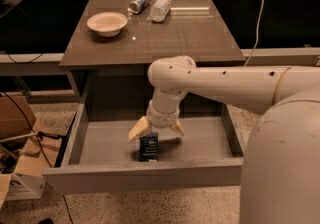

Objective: Pick rxbar blueberry from top drawer and place on counter

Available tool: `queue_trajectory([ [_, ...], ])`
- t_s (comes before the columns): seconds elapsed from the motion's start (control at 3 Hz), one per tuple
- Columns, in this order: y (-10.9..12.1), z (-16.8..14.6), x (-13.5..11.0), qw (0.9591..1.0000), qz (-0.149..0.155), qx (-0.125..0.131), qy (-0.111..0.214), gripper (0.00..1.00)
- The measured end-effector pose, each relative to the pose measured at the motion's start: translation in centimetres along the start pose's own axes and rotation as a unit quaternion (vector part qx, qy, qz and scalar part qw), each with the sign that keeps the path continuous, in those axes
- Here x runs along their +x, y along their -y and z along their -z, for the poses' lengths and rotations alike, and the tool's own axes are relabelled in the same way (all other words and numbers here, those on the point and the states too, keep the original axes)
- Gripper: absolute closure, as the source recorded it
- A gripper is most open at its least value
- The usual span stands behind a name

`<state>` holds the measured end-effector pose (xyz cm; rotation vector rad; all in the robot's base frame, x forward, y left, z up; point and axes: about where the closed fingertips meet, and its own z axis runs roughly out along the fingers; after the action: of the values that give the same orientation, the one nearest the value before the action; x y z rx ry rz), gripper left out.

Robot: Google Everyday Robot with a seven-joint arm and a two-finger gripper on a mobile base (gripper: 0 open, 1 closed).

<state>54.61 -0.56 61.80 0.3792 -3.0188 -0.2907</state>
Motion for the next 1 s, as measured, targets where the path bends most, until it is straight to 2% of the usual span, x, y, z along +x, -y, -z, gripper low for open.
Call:
queue_trajectory([
  [0.33,0.0,-2.1,-0.1,0.9993,-0.029,0.003,-0.023,0.0],
  [0.67,0.0,-3.8,-0.1,0.9977,-0.055,0.008,-0.04,0.23],
  [1.0,-0.1,-3.4,-0.1,0.9977,-0.055,0.008,-0.04,0.47],
])
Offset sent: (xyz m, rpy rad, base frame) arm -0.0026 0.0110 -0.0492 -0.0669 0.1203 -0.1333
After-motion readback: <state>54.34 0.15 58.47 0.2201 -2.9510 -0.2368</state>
